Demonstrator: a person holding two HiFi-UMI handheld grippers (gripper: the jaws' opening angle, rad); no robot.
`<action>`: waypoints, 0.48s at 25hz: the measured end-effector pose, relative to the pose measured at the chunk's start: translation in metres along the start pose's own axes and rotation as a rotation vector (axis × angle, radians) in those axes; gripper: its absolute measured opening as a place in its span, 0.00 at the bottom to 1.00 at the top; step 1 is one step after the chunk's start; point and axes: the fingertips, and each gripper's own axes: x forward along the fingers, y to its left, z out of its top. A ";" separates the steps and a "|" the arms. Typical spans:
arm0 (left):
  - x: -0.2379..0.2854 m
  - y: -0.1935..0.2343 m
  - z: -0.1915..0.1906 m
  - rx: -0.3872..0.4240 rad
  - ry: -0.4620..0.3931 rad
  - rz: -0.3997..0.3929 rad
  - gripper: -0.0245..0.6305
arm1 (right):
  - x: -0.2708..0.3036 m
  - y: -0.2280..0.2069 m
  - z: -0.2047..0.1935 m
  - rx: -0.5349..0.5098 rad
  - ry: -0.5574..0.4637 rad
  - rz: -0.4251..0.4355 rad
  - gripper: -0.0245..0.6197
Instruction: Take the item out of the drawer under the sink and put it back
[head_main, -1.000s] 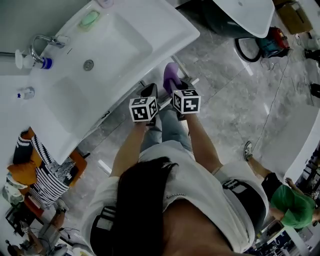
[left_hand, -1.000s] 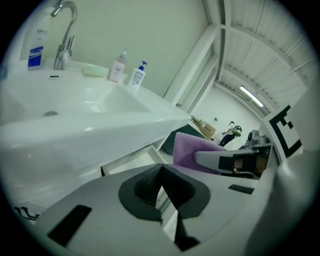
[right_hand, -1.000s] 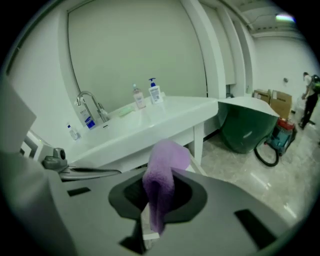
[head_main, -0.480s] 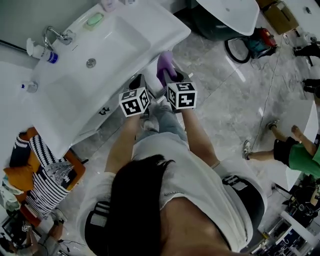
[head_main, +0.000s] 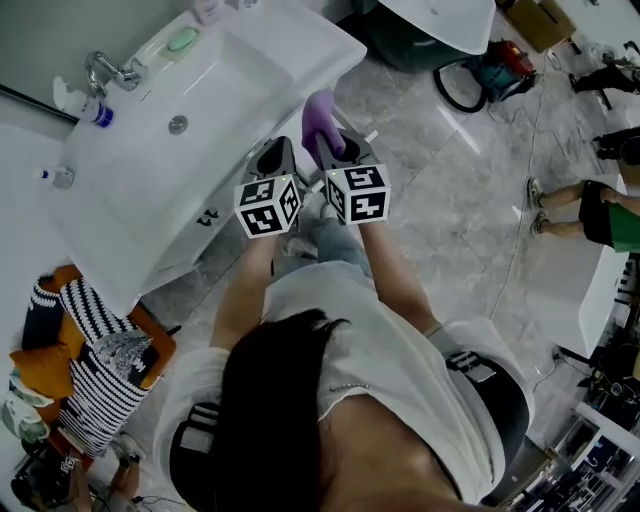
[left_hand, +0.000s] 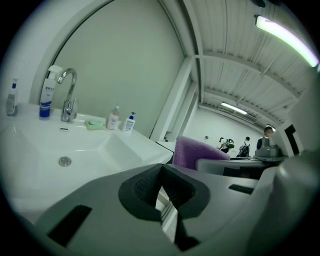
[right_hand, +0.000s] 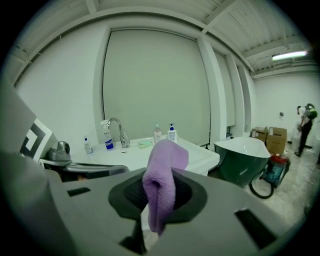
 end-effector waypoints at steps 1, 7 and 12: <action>-0.004 -0.004 0.001 0.009 -0.004 -0.005 0.04 | -0.004 0.002 0.001 0.004 -0.005 0.005 0.12; -0.026 -0.023 0.010 0.059 -0.032 0.013 0.04 | -0.036 0.000 0.013 -0.007 -0.037 0.017 0.12; -0.047 -0.033 0.029 0.070 -0.071 0.041 0.04 | -0.062 -0.003 0.032 0.011 -0.113 0.009 0.12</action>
